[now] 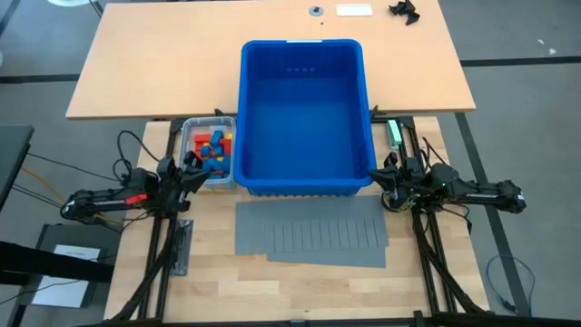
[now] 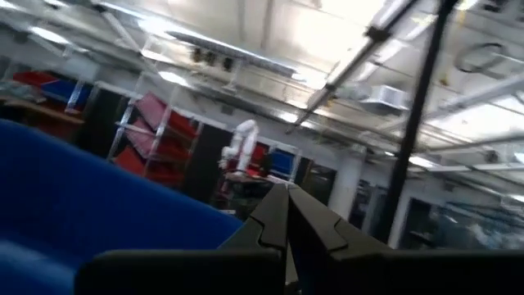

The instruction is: Sort Items/Unsort Items

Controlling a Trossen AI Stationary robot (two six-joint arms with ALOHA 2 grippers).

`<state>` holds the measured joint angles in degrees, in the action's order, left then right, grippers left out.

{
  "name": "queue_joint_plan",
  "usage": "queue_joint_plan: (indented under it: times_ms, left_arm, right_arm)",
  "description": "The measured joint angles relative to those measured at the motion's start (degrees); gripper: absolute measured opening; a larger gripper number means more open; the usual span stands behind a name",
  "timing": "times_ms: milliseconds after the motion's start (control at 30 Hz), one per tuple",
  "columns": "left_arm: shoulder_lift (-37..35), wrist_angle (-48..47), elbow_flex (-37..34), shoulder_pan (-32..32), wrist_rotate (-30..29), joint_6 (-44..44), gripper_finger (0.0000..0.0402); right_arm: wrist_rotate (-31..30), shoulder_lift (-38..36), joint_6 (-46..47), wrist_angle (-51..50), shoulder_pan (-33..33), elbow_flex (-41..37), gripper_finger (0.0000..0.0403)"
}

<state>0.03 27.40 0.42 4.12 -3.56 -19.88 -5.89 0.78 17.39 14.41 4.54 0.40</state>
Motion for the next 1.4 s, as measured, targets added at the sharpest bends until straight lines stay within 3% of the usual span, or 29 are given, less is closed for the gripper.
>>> queue_joint_plan:
  times_ms: [233, 433, 900, 1033, 1400]
  left_arm:
    - [0.0, 0.4, 0.9, 0.0, -4.4, -1.8, 0.0019]
    - [0.0, 7.8, 2.2, 0.0, -6.0, 0.4, 0.0019]
    - [0.0, 9.6, 2.3, 0.0, -5.8, 3.3, 0.0019]
    - [0.0, 7.5, 2.4, 0.0, -4.4, 8.8, 0.0019]
    - [0.8, 5.9, 2.2, 0.0, -4.4, 8.7, 0.0019]
  right_arm:
    - [0.0, 0.0, 0.0, 0.0, 0.0, 0.0, 0.0009]
    - [0.0, 0.0, 0.0, 0.0, 0.0, 0.0, 0.0009]
    - [0.0, 0.0, 0.0, 0.0, 0.0, 0.0, 0.0009]
    - [0.0, 0.0, 0.0, 0.0, 0.0, 0.0, 0.0009]
    - [0.0, 0.0, 0.0, 0.0, 0.0, 0.0, 0.0009]
